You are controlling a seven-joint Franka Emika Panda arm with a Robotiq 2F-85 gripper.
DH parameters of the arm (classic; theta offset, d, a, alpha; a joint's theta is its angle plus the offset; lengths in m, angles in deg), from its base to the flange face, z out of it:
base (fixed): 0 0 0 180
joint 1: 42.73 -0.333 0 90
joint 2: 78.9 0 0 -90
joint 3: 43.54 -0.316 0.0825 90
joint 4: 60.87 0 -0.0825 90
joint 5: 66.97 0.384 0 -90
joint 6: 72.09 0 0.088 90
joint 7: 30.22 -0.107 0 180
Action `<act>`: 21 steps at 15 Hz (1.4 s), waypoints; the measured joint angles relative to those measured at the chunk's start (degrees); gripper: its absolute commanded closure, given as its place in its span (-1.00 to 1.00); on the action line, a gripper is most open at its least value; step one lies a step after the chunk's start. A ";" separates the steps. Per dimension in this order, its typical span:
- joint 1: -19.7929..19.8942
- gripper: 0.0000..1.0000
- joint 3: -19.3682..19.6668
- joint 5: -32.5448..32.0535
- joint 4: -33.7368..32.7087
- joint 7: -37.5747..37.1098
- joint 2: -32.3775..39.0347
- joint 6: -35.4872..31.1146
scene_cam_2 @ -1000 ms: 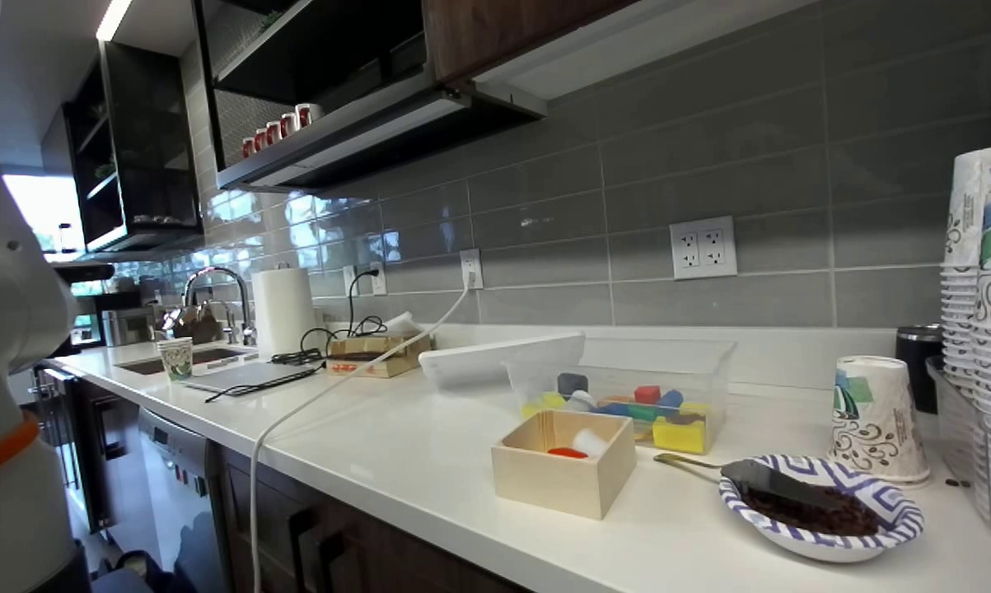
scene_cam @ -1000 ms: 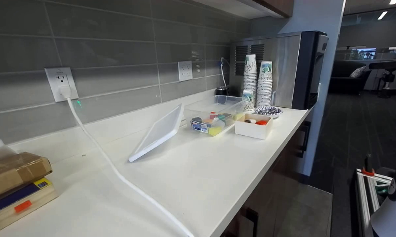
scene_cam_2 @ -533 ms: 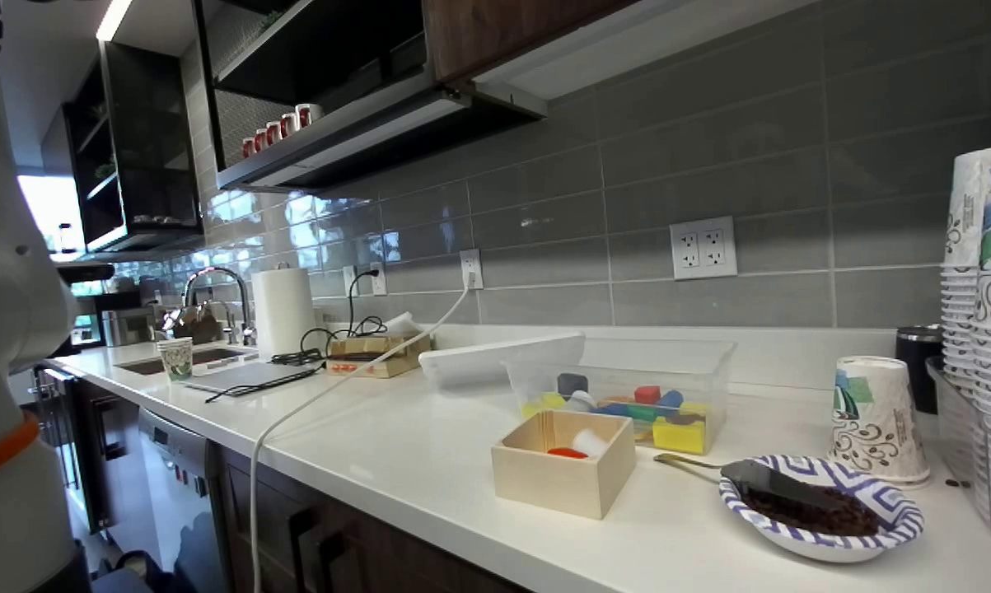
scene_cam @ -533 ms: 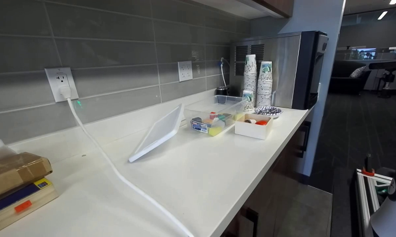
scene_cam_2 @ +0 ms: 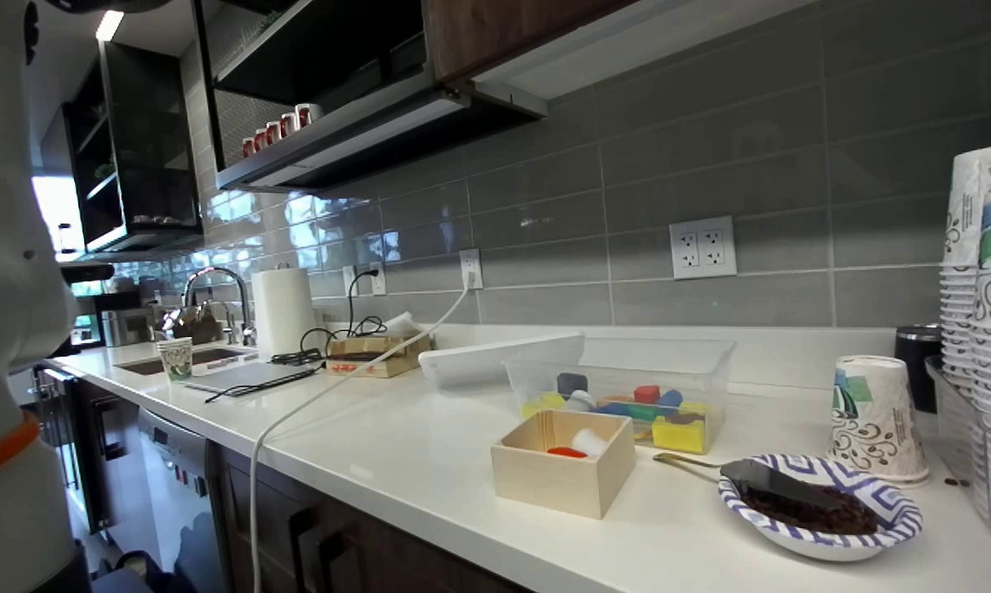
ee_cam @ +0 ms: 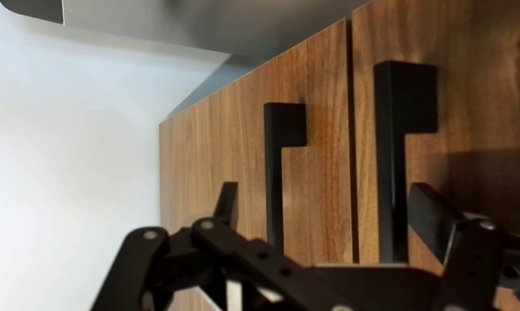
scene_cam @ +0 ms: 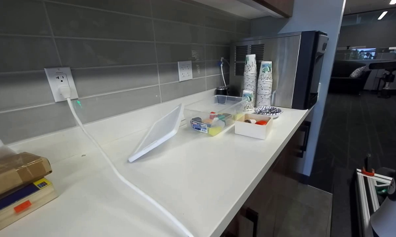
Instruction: Open the left upper cabinet door then close it.
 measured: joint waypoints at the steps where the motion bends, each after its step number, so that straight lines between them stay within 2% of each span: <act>1: -0.14 -1.00 -0.07 -0.01 -0.77 -0.04 0.31 0.84; 6: -0.04 -1.00 0.19 0.00 -2.63 -0.13 0.66 3.33; 14: 0.39 -1.00 0.80 1.74 -2.38 0.12 0.53 3.48; 18: 0.87 -1.00 1.44 3.78 -0.18 1.04 -1.46 3.57; 21: 0.92 -1.00 2.03 4.29 3.79 1.64 -5.23 3.96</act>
